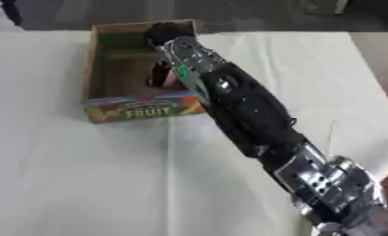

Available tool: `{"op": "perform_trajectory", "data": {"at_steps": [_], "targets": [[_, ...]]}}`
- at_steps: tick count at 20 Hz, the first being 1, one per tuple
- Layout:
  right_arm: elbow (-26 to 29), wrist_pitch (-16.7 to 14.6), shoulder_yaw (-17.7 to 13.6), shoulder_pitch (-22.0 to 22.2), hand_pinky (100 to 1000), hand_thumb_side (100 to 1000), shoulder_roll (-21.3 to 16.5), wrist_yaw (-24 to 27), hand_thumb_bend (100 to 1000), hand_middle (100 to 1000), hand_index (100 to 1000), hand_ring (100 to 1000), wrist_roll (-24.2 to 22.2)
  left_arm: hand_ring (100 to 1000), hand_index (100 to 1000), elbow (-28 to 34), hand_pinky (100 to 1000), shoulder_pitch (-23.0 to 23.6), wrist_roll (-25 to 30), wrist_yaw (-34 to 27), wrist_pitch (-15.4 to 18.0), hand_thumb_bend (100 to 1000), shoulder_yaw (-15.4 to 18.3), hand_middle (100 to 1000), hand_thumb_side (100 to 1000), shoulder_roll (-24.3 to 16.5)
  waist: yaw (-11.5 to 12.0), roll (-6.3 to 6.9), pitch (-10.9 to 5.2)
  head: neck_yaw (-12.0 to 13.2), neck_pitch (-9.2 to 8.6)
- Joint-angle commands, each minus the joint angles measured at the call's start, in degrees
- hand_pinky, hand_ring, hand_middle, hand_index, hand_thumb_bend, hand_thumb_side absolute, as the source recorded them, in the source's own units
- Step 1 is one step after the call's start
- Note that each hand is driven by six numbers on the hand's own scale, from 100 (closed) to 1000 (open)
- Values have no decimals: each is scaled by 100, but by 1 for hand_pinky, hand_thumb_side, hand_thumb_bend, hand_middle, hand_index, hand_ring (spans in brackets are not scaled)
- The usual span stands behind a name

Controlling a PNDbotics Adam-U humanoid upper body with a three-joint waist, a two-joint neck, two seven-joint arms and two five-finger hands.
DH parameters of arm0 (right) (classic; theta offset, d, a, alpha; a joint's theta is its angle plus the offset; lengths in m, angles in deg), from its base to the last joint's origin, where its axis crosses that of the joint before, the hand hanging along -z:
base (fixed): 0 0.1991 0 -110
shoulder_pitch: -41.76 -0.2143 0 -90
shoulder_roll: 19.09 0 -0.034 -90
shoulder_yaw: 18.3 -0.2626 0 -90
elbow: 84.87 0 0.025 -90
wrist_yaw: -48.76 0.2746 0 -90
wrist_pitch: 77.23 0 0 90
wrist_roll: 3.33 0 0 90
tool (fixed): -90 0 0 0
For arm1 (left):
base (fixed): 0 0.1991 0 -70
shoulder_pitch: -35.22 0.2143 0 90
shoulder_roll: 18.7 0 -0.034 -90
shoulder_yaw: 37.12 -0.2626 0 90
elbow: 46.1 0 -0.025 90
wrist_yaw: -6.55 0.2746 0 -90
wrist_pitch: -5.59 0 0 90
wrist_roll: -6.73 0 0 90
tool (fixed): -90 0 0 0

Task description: Pick up objects on the table and place them in the box.

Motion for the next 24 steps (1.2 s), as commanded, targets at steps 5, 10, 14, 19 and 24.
{"op": "perform_trajectory", "data": {"at_steps": [5,10,14,19,24], "targets": [[518,97,-106,-102,789,255,-235,336,429,757,860,850,-89,658,797,110,688,-29,-2,-27,-15,100,39,626,702,-68,-16,26,-187,32,-74],[1377,285,-110,-31,777,251,-601,906,427,741,855,835,-255,658,797,110,688,-26,-25,-33,-16,100,58,625,701,-80,-72,26,-235,82,-62],[2242,481,-118,113,776,267,-977,1280,428,732,853,829,-425,658,797,110,688,-21,-44,-35,-12,100,73,625,699,-91,-115,29,-271,120,-46],[3573,573,-183,518,778,287,-1563,1666,431,730,854,827,-637,658,797,110,688,-20,-69,-35,-7,100,92,625,699,-99,-164,27,-300,173,-33],[5047,741,-436,1148,778,287,-2179,1946,432,726,853,821,-830,658,797,110,688,-31,-90,-36,-6,100,108,625,698,-105,-216,22,-316,237,-38]]}}
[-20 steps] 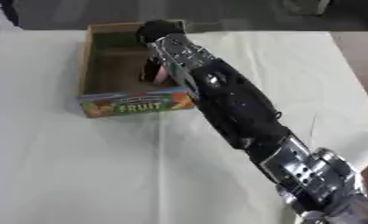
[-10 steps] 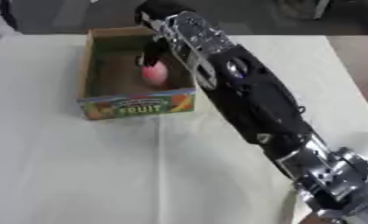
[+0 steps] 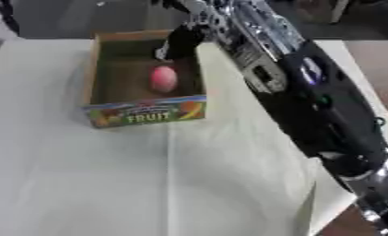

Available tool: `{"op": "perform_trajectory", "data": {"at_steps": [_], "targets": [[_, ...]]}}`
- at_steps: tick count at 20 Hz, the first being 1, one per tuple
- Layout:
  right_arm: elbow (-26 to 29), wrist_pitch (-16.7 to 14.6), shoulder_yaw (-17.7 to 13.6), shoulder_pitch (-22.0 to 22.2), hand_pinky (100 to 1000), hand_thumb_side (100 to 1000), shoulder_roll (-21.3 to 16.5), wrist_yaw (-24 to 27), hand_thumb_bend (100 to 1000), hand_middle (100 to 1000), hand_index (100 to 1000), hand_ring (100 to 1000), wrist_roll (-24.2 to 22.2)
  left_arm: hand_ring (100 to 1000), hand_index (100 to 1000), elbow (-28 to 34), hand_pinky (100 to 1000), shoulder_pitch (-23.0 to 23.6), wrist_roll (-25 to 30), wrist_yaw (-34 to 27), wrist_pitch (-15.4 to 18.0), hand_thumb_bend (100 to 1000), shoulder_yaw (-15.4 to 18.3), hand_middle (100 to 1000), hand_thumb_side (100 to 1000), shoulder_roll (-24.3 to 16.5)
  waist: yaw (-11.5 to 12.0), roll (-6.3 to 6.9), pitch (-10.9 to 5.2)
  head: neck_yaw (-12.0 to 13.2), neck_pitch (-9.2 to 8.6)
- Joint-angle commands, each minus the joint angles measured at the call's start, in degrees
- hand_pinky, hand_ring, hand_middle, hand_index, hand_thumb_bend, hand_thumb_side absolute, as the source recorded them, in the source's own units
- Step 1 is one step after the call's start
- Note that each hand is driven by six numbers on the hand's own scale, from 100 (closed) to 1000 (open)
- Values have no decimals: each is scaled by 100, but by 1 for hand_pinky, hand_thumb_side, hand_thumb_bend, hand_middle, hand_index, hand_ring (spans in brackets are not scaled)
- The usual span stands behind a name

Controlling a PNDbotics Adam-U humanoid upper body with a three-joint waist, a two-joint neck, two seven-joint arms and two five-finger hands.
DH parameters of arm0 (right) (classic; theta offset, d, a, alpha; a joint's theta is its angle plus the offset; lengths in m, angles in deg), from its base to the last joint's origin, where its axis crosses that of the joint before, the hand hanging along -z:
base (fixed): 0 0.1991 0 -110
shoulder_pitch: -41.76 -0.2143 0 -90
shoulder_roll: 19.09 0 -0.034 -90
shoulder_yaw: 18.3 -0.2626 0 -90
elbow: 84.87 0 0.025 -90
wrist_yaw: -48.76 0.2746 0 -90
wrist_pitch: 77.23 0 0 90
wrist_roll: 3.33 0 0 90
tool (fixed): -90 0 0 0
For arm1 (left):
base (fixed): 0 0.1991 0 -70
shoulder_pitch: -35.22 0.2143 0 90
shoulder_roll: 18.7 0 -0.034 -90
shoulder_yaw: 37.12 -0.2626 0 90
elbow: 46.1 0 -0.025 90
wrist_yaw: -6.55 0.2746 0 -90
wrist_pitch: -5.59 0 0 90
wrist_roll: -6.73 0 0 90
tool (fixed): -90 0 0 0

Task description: Pick up objects on the table and place them in the box.

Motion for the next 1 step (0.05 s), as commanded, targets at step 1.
{"op": "perform_trajectory", "data": {"at_steps": [1], "targets": [[947,101,-267,206,777,287,-480,195,432,724,852,820,-95,658,797,110,688,-36,-28,-14,8,100,63,625,698,-103,-18,23,-135,48,-41]]}}
